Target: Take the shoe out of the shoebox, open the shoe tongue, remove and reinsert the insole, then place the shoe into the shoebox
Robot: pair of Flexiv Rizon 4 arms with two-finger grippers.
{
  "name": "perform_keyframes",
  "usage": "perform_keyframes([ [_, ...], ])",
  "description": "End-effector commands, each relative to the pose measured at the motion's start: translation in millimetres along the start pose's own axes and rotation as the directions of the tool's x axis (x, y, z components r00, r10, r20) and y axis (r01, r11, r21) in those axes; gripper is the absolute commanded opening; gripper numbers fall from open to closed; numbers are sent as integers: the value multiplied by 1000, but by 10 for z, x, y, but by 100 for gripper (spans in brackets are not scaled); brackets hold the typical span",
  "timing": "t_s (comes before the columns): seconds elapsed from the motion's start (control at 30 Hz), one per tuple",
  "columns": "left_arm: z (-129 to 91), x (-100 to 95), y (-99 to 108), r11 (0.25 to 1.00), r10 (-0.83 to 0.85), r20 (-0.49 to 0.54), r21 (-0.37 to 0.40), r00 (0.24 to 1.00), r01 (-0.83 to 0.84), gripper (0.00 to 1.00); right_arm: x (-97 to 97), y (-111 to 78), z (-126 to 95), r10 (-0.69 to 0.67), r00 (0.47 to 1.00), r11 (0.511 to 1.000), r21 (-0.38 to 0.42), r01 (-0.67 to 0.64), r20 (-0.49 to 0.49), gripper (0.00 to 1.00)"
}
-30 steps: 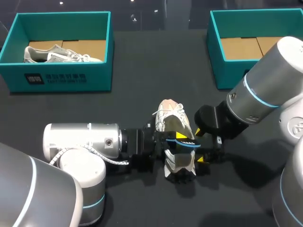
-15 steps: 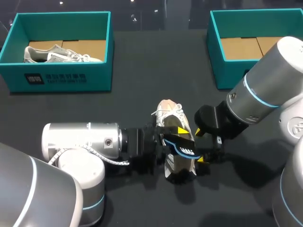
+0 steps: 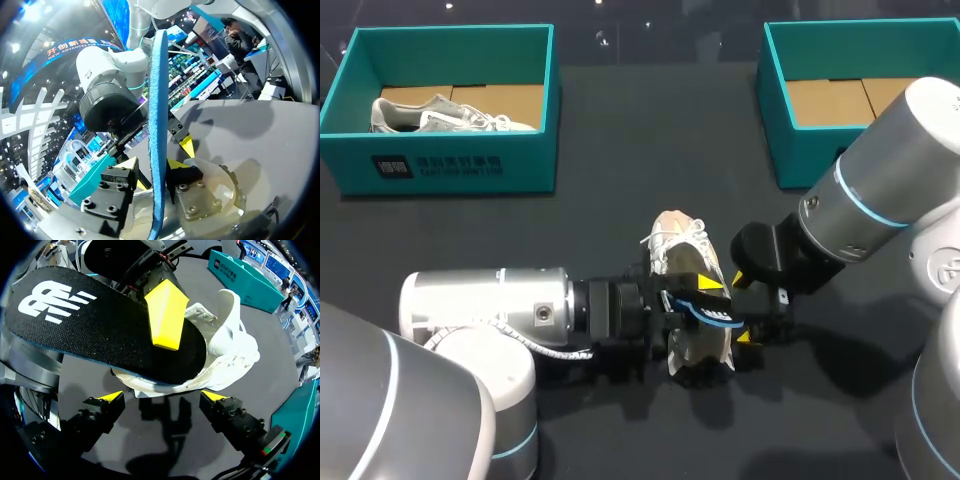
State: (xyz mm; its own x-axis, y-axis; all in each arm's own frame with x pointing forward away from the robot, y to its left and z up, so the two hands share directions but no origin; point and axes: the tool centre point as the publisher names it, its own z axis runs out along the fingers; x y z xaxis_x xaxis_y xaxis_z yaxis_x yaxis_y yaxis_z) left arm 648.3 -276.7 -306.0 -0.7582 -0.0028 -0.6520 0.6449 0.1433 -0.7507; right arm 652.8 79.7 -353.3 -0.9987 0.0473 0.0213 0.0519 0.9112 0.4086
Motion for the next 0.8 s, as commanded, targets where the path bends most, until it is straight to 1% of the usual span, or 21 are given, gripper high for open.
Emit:
perform_keyframes([
  [0.03,-31,61,-8,1000,2,7,6,1000,-2,0,15,-2,3,0,1000,1000,1,0,3,100],
  [0.17,-22,72,25,1000,28,19,9,999,-28,0,15,-2,3,0,1000,1000,1,0,3,100],
  [0.43,17,65,207,997,71,36,-12,997,-70,0,15,-2,3,0,1000,1000,1,0,3,100],
  [0.63,36,62,330,994,108,45,-36,993,-107,0,15,-2,3,0,1000,1000,1,0,3,100],
  [0.8,41,47,442,989,135,55,-73,989,-131,0,15,-2,3,0,1000,1000,1,0,3,100],
])
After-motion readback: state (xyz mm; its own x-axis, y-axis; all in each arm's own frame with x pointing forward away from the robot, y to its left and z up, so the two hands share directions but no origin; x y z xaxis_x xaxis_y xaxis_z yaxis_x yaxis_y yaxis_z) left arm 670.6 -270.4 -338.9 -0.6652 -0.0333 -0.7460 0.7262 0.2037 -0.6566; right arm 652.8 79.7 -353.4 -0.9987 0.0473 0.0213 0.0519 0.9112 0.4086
